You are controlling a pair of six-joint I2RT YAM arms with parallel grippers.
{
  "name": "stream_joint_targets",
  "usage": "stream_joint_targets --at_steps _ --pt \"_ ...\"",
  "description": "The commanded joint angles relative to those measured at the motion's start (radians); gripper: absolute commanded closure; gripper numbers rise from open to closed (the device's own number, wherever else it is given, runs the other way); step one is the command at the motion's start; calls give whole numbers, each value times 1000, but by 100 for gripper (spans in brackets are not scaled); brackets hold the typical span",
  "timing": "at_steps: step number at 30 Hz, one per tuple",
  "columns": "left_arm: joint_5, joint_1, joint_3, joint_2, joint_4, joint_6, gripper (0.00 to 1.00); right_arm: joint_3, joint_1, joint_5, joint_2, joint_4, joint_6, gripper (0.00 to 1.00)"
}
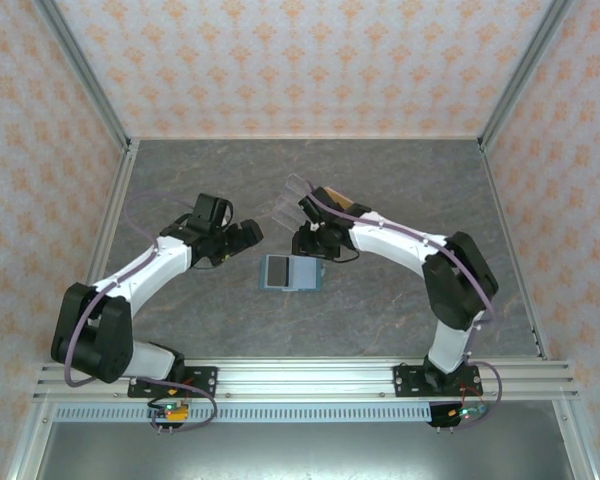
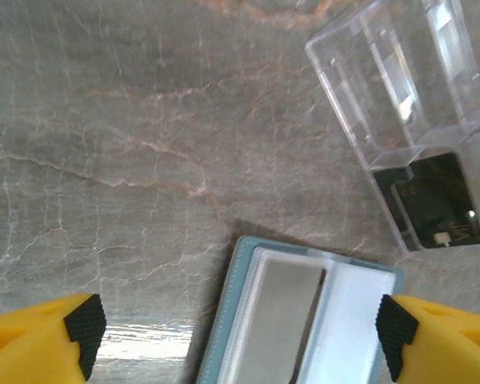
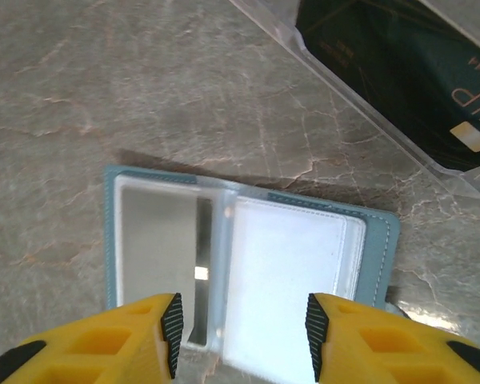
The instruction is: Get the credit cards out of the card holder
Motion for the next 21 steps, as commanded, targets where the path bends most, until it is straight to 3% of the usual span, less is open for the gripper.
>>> stream_joint_targets --at_steps 1,9,21 --pt "57 -19 -18 25 58 5 17 15 -1 39 43 14 74 53" --pt "97 -97 10 114 107 8 43 52 -1 112 113 -66 50 55" --pt "103 -138 21 239 137 -17 67 59 -1 93 157 -72 22 54"
